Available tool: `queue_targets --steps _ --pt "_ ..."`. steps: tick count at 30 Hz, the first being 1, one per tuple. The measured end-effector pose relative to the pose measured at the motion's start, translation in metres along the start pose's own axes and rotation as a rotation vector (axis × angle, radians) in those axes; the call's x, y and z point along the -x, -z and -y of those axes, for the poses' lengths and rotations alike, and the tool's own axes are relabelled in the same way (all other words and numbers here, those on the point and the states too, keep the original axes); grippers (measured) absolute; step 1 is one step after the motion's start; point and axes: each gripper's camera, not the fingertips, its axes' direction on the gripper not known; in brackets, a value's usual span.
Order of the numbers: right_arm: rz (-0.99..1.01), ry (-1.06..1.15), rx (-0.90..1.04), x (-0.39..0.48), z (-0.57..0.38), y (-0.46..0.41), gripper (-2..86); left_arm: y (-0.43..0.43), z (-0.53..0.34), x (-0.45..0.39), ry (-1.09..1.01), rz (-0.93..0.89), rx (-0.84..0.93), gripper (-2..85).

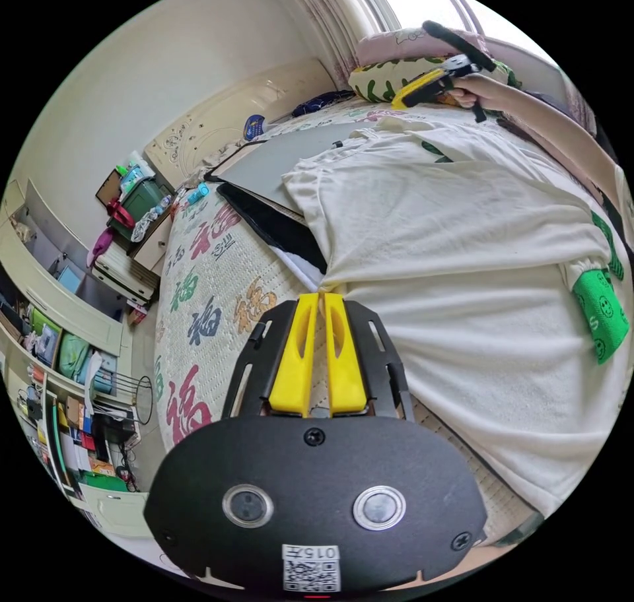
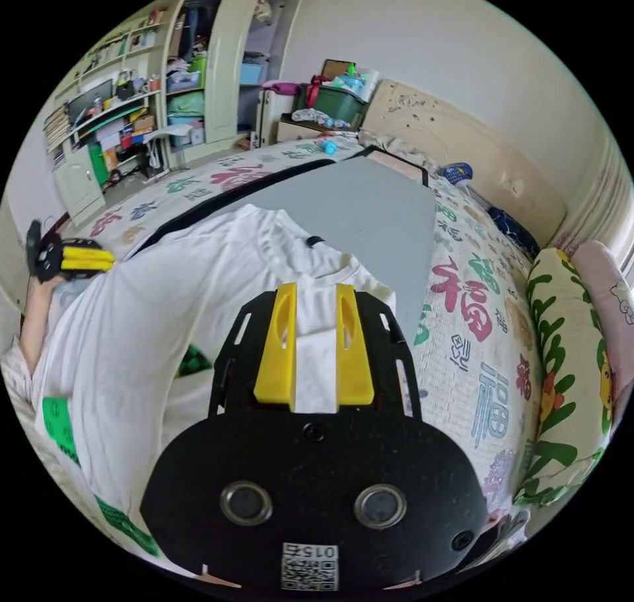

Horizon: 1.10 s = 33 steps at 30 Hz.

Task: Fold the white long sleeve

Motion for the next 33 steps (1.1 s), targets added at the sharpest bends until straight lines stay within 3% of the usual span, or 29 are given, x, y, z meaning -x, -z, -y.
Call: queue_targets --steps 7,10,15,21,24,29,33 --pt "-0.014 -0.176 0.113 -0.034 0.074 -0.098 10.0 -0.009 -0.006 0.020 0.017 -0.022 -0.016 1.0" --pt "-0.069 -0.195 0.229 -0.032 0.084 -0.127 4.0 -0.012 -0.007 0.029 0.027 -0.037 -0.021 1.1" --pt "-0.111 -0.245 0.202 -0.028 0.078 -0.115 -0.3 -0.016 -0.005 0.037 0.018 -0.020 -0.020 1.3" --pt "-0.060 -0.138 0.029 0.013 0.037 0.007 -0.7 -0.012 -0.004 0.061 0.037 -0.069 -0.031 3.0" --pt "0.013 -0.023 -0.080 0.067 -0.026 0.114 -0.7 0.004 -0.008 0.081 0.071 -0.090 -0.078 4.7" --pt "0.045 0.176 -0.173 0.198 -0.214 0.259 -0.3 0.058 -0.022 0.108 0.101 -0.305 -0.366 7.0" --pt "0.076 0.272 -0.068 0.258 -0.314 0.282 1.6 0.093 -0.009 0.064 -0.040 -0.428 -0.495 8.9"
